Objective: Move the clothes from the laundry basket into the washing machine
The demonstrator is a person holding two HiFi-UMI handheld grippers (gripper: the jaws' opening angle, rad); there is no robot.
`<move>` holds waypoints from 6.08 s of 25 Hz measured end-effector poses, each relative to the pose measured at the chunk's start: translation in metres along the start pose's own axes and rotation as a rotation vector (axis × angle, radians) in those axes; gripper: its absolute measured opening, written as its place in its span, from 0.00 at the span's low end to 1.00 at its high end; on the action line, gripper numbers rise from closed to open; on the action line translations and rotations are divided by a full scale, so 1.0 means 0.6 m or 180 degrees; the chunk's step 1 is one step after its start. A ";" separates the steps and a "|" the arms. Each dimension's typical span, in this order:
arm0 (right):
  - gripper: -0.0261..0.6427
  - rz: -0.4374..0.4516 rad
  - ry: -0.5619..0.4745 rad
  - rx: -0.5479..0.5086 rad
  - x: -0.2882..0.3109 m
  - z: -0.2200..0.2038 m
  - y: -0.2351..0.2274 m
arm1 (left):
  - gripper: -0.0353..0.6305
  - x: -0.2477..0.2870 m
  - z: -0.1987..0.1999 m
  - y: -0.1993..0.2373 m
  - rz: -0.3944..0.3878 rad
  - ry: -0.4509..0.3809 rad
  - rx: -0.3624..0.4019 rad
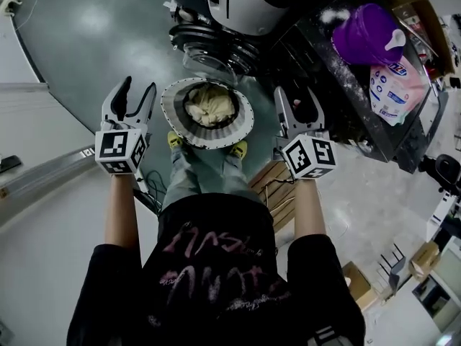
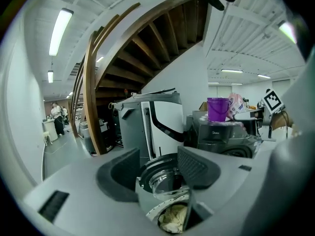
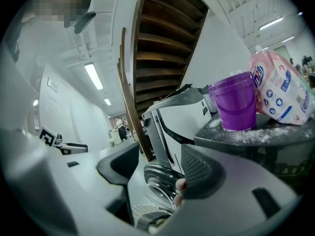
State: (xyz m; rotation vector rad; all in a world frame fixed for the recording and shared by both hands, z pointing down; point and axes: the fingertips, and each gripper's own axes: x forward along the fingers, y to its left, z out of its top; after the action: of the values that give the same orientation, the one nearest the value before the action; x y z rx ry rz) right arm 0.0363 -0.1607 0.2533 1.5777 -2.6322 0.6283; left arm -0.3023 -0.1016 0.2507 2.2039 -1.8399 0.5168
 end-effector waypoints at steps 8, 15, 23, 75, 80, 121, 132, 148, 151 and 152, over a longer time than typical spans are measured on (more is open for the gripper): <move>0.45 -0.0066 0.0215 -0.0181 0.021 -0.044 0.044 | 0.43 0.032 -0.049 0.032 -0.0343 0.0248 0.0221; 0.45 0.0021 0.0614 -0.0432 0.041 -0.121 0.049 | 0.43 0.071 -0.103 0.011 -0.0676 0.0526 0.0561; 0.45 0.0524 0.1144 -0.1035 0.067 -0.222 0.067 | 0.44 0.106 -0.196 -0.042 -0.1119 0.0922 0.1102; 0.61 0.1416 0.3246 -0.2156 0.203 -1.124 -0.071 | 0.56 0.422 -1.053 -0.190 -0.2937 0.2358 0.3266; 0.68 0.1380 0.3408 -0.2178 0.218 -1.193 -0.099 | 0.60 0.447 -1.118 -0.199 -0.3015 0.2458 0.3589; 0.14 0.1285 0.3670 -0.2368 0.239 -1.291 -0.106 | 0.21 0.453 -1.180 -0.224 -0.2939 0.2749 0.3235; 0.13 0.1174 0.3439 -0.2045 0.208 -1.102 -0.042 | 0.21 0.366 -1.000 -0.201 -0.2835 0.2766 0.2874; 0.13 0.0587 0.2988 -0.1432 0.102 -0.830 0.030 | 0.21 0.231 -0.741 -0.217 -0.2808 0.2477 0.2683; 0.13 0.0479 0.2869 -0.1299 0.087 -0.785 0.045 | 0.21 0.209 -0.694 -0.215 -0.2763 0.2398 0.2647; 0.13 0.0436 0.2811 -0.1242 0.084 -0.768 0.049 | 0.21 0.203 -0.678 -0.214 -0.2738 0.2373 0.2620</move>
State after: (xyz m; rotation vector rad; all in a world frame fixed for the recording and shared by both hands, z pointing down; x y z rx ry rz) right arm -0.1032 -0.0338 0.6777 0.7536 -2.0132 0.5797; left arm -0.2081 -0.0289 0.6780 2.3937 -0.2277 1.7430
